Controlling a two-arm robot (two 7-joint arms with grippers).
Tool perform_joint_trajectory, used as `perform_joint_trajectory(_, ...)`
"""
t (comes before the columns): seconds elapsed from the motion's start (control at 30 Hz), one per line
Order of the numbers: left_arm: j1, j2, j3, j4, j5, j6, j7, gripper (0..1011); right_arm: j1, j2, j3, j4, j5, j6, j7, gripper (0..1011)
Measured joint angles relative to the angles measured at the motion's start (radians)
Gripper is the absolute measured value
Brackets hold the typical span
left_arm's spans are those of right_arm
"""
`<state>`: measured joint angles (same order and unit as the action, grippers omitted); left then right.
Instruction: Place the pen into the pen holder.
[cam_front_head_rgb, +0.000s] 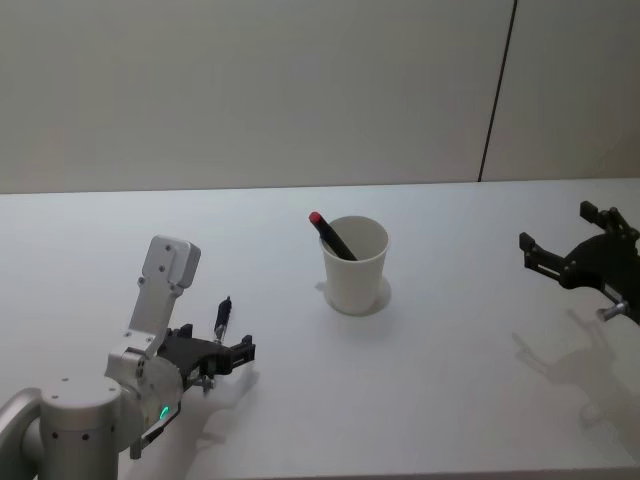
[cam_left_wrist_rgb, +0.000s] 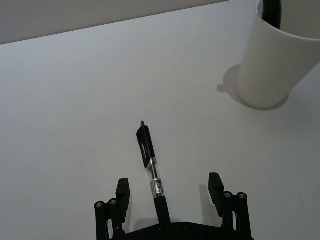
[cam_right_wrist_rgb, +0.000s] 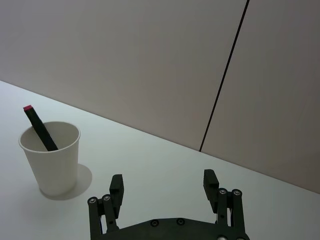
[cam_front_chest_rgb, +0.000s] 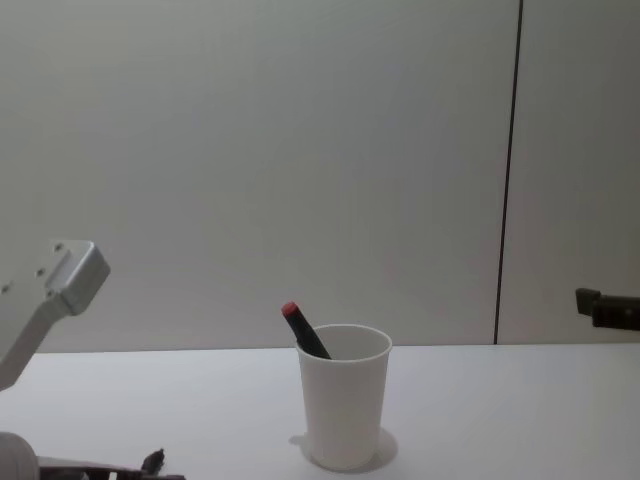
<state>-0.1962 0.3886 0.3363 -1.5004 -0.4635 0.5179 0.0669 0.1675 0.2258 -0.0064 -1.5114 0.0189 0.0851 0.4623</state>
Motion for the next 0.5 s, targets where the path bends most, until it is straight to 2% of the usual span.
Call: perform_joint_trajectory(0.5, -0.023, -0.010, -0.005, 0.037, 0.020, 0.039, -0.031, 1000, 0.000, 0.000, 0.000, 0.000, 0.000, 0.000, 0.000, 1002)
